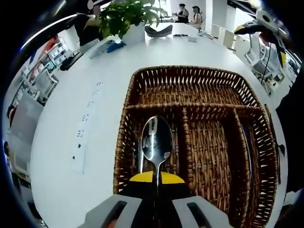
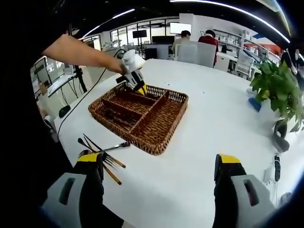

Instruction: Arrange the knives, forks, and spoons in their matching storage slots by inserting each utensil handle-first until every utensil is classified and aligned in the correct compartment

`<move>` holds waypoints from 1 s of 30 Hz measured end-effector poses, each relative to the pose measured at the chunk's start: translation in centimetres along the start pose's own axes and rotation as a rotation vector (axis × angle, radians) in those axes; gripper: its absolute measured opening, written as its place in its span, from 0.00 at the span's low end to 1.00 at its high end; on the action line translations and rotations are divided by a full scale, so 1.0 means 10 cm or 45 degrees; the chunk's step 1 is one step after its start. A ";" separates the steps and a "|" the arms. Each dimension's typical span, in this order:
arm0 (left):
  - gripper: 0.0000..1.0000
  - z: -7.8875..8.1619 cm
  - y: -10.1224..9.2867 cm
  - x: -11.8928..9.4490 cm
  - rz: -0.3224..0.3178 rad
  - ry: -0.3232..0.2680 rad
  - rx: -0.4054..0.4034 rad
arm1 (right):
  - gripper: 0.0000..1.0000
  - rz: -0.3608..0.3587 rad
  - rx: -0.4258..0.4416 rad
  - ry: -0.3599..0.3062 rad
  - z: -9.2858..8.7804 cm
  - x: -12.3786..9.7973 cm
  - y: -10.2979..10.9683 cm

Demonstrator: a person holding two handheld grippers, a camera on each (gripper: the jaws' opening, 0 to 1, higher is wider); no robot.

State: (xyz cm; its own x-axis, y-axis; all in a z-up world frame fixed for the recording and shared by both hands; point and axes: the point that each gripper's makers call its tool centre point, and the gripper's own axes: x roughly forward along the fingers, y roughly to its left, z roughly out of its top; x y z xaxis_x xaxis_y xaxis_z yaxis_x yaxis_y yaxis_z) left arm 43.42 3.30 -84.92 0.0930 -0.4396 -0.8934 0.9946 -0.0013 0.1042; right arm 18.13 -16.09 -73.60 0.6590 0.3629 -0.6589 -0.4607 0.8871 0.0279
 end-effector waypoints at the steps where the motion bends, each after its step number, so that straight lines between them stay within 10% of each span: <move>1: 0.00 0.00 -0.01 0.01 -0.002 0.001 0.001 | 0.99 0.000 0.002 0.000 0.00 0.00 0.00; 24: 0.02 -0.02 -0.03 0.12 0.035 -0.043 0.094 | 0.99 -0.006 -0.009 -0.002 0.03 -0.03 0.01; 30: 0.16 0.02 0.07 -0.04 0.085 -0.082 0.042 | 0.99 -0.008 -0.021 -0.017 0.08 -0.06 0.03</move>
State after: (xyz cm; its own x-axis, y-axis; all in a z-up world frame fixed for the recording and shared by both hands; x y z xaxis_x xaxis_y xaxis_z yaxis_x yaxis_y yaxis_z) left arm 44.05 3.31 -84.37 0.1545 -0.4966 -0.8541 0.9841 0.0007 0.1775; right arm 18.06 -15.84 -72.62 0.6697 0.3616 -0.6486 -0.4664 0.8845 0.0115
